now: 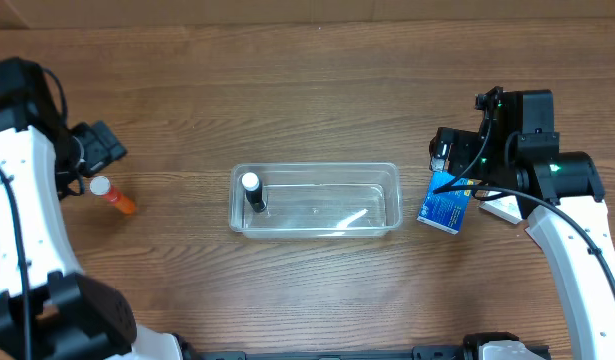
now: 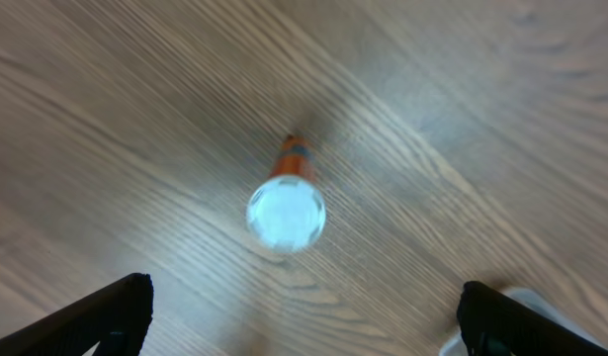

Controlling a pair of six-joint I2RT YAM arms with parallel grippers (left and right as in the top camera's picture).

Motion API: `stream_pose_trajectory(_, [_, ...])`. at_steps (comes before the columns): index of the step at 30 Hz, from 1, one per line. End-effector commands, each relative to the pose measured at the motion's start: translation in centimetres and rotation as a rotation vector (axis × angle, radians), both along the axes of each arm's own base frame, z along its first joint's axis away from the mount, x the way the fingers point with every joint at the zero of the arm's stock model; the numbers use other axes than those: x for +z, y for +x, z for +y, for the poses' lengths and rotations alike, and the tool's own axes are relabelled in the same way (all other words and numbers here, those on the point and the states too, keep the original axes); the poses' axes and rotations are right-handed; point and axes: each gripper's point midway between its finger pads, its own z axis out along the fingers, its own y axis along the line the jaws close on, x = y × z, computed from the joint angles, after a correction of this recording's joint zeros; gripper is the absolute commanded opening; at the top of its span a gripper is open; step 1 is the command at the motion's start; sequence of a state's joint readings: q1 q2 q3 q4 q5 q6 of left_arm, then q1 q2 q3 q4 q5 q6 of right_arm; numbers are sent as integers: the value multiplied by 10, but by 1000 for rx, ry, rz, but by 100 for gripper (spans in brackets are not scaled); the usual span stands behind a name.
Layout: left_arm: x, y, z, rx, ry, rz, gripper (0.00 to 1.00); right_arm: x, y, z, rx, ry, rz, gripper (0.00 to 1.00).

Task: Pack container
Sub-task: 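Grasp the orange Redoxon tube with the left gripper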

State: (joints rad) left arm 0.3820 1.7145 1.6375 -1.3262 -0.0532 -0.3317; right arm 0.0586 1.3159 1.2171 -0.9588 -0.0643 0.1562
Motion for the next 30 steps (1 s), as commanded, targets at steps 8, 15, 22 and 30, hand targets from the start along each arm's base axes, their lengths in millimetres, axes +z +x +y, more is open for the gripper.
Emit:
stream_pose_trajectory(8, [-81, 9, 2, -24, -84, 157, 100, 15, 4, 0, -2, 7, -42, 100])
stream_pose_trajectory(15, [-80, 5, 2, -35, -85, 172, 71, 15, 4, 0, -2, 7, -42, 100])
stream_pose_trajectory(22, [-80, -1, 4, -33, -65, 202, 56, 15, 4, 0, -2, 7, -42, 100])
stream_pose_trajectory(30, [-80, -4, 6, -32, -57, 215, 35, 15, 4, 0, -2, 7, -42, 100])
